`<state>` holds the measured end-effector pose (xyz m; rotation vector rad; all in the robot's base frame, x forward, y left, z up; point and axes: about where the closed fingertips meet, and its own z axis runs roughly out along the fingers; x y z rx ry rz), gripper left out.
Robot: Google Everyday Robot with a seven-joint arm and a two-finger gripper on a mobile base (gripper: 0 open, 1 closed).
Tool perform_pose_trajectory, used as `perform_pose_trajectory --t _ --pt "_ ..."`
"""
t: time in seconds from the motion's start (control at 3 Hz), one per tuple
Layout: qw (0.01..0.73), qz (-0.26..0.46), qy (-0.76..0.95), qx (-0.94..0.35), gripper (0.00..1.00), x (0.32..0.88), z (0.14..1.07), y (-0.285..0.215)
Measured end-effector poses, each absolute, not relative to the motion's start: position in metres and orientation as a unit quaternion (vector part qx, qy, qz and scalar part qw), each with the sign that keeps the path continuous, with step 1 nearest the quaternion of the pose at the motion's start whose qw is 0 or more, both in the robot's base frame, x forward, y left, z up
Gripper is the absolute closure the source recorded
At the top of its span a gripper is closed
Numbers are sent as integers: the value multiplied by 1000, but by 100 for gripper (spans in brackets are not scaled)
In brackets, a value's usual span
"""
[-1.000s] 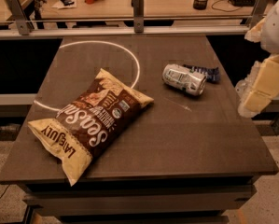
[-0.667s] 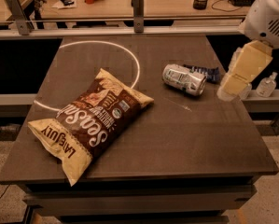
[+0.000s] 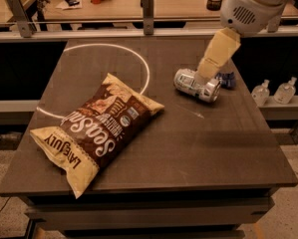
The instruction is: Place 7up can upright
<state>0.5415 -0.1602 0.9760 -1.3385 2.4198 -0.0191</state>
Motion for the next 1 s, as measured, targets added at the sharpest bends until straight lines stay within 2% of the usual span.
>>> perform_pose_trajectory --t 1.0 --pt "144 27 869 -474 0 590 910 -124"
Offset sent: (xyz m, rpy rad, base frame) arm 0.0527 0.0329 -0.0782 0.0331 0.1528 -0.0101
